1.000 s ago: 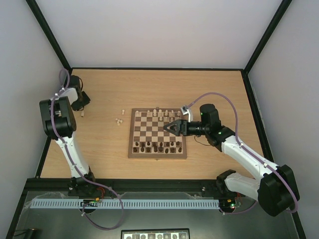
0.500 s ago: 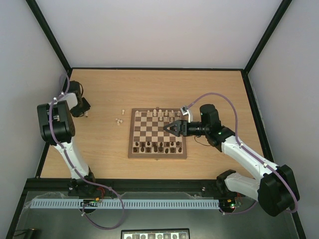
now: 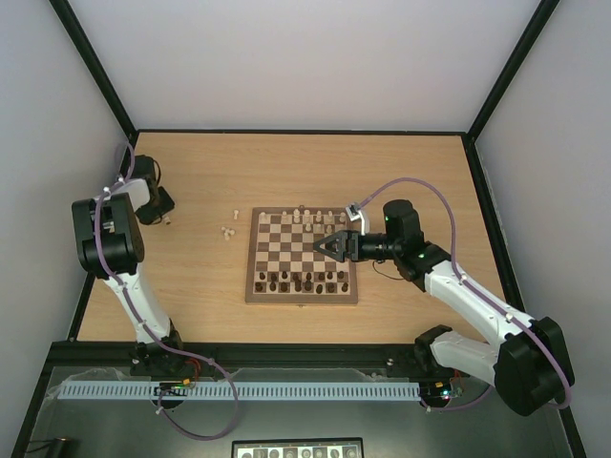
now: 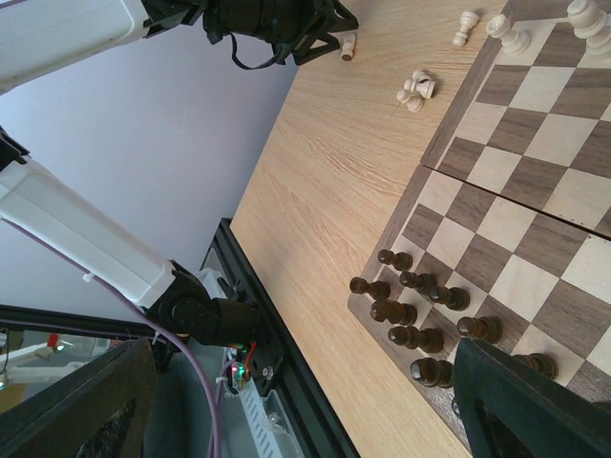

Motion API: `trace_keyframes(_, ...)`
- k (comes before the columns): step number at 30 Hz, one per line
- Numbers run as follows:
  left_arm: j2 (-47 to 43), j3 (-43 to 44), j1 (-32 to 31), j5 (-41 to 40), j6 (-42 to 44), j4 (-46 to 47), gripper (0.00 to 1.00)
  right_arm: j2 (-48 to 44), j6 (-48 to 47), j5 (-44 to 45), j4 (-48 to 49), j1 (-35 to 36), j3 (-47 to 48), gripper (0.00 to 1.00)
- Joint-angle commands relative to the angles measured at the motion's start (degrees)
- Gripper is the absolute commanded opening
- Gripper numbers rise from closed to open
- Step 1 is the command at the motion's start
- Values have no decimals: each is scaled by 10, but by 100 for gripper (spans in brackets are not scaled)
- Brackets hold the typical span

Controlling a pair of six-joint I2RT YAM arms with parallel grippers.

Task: Set up the chess pieces on the board
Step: Pick up the chess piece at the center of the board.

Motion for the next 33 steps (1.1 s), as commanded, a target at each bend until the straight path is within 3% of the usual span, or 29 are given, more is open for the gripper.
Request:
trace_keyframes(1,-20,-7,-10,14,-4,-14,44,-9,1,-17,10,-2,-8,86)
trace_keyframes(17,-28,-25,-28,9,-8,-6,33,-12,15,-20,15,-2,-13,86)
trace_keyframes(33,-12,-10,-23,15,-3,-5,11,-9,17,-19,20,-2,-15,86)
